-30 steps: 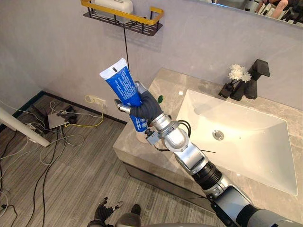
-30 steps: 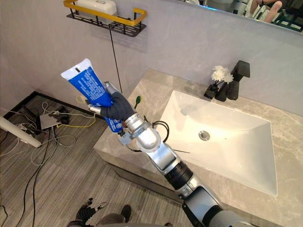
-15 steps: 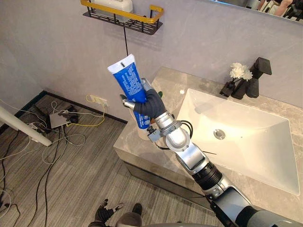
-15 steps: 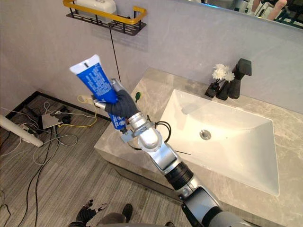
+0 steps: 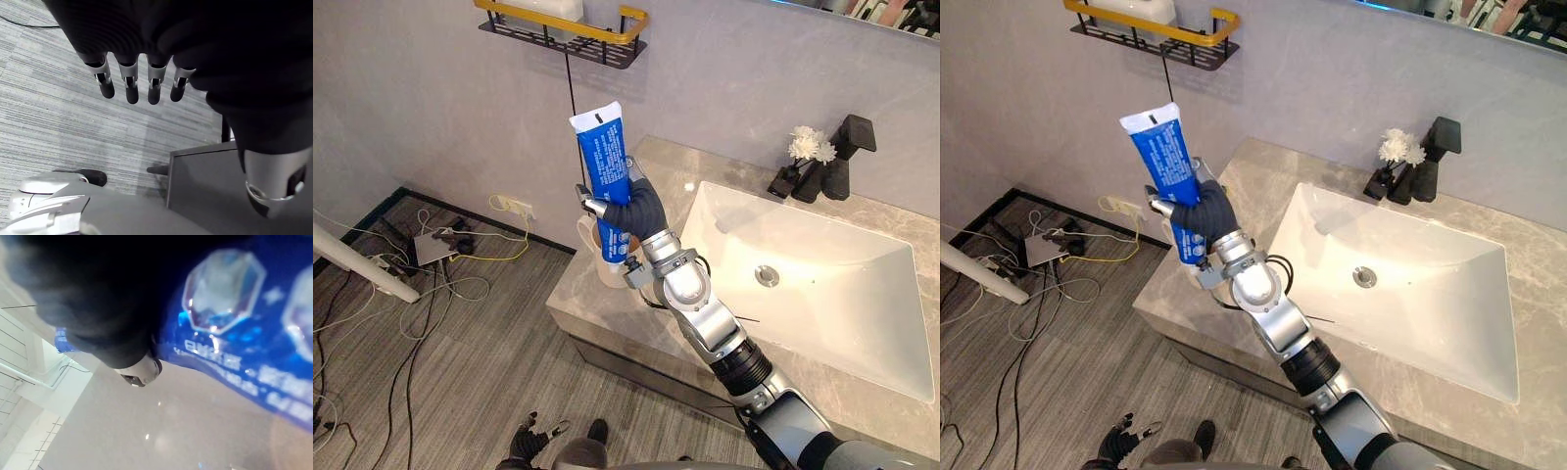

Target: Organize washtable

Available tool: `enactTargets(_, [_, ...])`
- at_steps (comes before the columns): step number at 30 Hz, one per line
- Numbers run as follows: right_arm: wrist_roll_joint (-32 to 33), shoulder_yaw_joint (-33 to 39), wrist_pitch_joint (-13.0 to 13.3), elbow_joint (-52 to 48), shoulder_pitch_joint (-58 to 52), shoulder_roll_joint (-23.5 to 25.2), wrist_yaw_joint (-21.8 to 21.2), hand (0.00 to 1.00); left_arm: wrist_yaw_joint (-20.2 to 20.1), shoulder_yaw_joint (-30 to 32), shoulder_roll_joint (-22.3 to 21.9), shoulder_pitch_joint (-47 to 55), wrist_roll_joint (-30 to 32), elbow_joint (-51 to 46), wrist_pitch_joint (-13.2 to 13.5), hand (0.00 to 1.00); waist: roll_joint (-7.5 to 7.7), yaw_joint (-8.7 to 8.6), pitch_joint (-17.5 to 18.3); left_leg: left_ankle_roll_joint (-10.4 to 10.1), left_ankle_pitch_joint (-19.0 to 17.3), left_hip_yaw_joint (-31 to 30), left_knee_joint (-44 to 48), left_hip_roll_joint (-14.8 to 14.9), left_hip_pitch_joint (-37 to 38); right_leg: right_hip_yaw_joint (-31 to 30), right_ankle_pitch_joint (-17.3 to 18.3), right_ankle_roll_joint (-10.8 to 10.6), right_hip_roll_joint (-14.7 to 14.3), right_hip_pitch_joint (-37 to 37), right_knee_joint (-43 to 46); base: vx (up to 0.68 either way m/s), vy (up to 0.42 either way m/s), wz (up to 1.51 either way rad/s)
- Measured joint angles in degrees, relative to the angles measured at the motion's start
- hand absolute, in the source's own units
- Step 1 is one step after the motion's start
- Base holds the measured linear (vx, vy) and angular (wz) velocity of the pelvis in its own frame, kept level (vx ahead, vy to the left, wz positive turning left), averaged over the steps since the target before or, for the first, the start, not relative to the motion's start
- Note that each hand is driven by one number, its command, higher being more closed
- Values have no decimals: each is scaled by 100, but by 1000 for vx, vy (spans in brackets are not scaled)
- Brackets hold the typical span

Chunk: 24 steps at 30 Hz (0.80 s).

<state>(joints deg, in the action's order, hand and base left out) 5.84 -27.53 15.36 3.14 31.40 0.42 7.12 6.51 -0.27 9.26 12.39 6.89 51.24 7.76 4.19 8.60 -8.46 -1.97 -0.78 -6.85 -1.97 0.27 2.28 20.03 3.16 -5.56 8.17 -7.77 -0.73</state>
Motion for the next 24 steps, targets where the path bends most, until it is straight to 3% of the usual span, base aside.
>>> enactTargets(24, [315, 288, 0, -450, -34, 30, 38, 100, 0, 0, 0, 6, -9, 1, -7, 0, 0, -16, 0, 0, -1, 54, -4, 13, 29, -54, 0, 0, -2, 0, 0, 0, 0, 0])
